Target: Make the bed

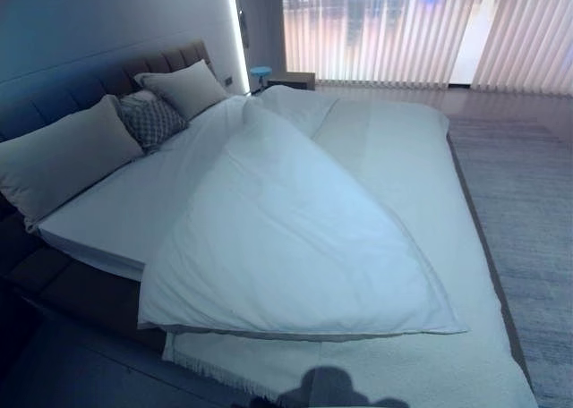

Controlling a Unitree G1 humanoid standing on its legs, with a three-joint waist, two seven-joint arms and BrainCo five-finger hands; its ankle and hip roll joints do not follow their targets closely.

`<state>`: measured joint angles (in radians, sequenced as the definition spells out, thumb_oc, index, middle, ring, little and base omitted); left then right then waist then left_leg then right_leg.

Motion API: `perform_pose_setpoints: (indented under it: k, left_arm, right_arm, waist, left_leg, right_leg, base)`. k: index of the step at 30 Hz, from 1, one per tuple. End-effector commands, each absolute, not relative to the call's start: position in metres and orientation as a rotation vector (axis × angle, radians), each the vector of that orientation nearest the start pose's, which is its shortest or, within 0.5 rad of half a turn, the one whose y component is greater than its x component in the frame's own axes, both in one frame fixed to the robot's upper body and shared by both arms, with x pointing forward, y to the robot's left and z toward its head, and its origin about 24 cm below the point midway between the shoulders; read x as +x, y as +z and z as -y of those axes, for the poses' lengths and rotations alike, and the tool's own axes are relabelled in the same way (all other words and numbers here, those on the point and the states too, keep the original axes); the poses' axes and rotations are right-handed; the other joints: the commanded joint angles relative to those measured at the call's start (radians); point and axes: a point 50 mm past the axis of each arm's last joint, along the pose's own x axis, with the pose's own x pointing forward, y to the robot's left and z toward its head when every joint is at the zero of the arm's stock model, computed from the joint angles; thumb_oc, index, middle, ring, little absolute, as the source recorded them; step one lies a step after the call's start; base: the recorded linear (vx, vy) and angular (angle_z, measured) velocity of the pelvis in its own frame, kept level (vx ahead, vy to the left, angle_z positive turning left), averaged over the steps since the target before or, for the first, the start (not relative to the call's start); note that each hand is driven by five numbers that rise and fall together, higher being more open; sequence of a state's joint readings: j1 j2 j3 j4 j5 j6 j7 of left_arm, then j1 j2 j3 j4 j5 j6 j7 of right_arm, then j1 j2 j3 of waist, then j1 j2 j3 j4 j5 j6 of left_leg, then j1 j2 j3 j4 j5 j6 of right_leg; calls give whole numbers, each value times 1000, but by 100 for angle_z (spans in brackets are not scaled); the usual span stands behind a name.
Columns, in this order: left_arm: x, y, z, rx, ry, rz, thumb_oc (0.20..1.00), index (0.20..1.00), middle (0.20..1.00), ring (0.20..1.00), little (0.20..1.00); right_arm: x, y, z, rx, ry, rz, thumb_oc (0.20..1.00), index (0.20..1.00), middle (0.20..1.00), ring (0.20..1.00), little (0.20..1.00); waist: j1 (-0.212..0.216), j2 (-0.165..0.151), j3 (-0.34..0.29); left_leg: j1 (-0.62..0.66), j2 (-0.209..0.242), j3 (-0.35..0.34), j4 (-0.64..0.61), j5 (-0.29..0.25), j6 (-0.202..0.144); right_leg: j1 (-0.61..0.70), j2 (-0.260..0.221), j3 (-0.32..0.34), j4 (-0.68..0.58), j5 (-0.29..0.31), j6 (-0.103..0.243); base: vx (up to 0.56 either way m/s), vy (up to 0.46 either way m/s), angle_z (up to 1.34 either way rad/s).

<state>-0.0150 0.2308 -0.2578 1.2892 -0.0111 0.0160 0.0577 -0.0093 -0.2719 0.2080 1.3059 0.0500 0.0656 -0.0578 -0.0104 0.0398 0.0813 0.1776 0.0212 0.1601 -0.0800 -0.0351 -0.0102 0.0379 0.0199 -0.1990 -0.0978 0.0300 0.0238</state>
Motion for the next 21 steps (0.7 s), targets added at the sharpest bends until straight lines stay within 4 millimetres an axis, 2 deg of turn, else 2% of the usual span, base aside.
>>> perform_pose_setpoints:
  k: [1,12,21]
  left_arm:
    - [98,-163,-224,440,-61,-1244,1000,1000,1000,1000,1000]
    - [102,-162,-224,387,-24,-1234,1000,1000,1000,1000,1000]
    - [97,-163,-224,365,-8,-1247,1000,1000,1000,1000,1000]
  right_arm:
    - [85,-160,252,-423,-51,-1339,1000,1000,1000,1000,1000]
    - [88,-160,250,-401,-56,-1326,1000,1000,1000,1000,1000]
    - [105,-157,243,-306,-106,-1254,1000,1000,1000,1000,1000]
  waist:
    - [-8,-44,7]
    - [-11,-44,9]
    - [-9,-38,26]
  left_leg:
    - [-32,-21,-6,-7,21,-43]
    - [-31,-18,-3,-7,18,-44]
    - [-47,-15,0,-7,23,-48]
  right_leg:
    - [97,-83,26,12,-4,108]
    - [94,-80,29,11,-8,107]
    - [79,-81,19,11,-7,107]
  base:
    - [5,1,7]
    - [4,-3,0]
    - [0,0,0]
